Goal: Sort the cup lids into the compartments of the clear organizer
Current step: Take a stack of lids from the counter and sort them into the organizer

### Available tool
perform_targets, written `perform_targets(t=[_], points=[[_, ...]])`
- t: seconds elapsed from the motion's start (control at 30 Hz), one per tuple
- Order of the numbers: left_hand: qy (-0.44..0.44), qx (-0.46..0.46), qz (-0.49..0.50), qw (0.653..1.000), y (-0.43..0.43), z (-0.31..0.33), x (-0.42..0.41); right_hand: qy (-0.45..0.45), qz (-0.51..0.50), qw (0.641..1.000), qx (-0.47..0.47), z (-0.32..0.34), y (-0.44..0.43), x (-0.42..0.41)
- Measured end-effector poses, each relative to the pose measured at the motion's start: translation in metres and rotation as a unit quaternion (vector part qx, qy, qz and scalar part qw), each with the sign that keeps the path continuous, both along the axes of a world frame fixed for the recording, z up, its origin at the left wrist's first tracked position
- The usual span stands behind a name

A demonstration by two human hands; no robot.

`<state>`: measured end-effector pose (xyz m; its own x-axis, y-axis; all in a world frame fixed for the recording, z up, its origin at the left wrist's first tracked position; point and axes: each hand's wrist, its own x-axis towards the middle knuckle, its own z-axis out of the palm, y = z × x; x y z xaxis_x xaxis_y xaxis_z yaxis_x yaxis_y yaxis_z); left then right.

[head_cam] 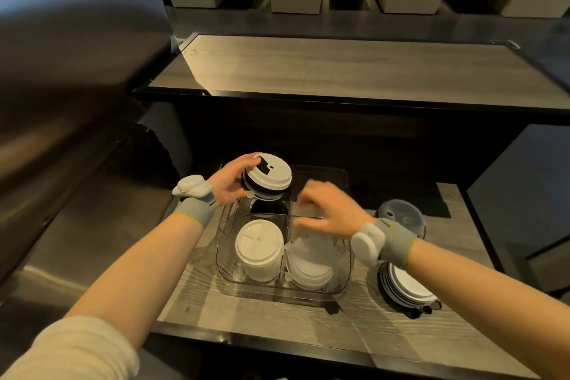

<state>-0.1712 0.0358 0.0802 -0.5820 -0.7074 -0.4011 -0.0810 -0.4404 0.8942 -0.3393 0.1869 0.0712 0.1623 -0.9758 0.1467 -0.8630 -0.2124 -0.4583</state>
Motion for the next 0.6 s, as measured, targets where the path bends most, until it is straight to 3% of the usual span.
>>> perform_targets(t=[0.1, 0.23, 0.37, 0.6], points=[[-0.006, -0.023, -0.048, 0.999, 0.002, 0.002, 0.001, -0.131, -0.089, 0.986, -0.048, 0.02, -0.024, 0.012], [-0.005, -0.036, -0.085, 0.996, 0.001, 0.008, 0.005, -0.203, -0.124, 0.968, 0.083, 0.025, -0.055, 0.027], [0.015, -0.016, -0.07, 0.997, -0.003, 0.011, 0.016, -0.319, -0.143, 0.931, 0.103, 0.025, -0.064, 0.033], [0.023, -0.014, -0.08, 0.996, -0.012, 0.009, 0.029, -0.409, -0.124, 0.896, 0.12, 0.02, -0.07, 0.038]])
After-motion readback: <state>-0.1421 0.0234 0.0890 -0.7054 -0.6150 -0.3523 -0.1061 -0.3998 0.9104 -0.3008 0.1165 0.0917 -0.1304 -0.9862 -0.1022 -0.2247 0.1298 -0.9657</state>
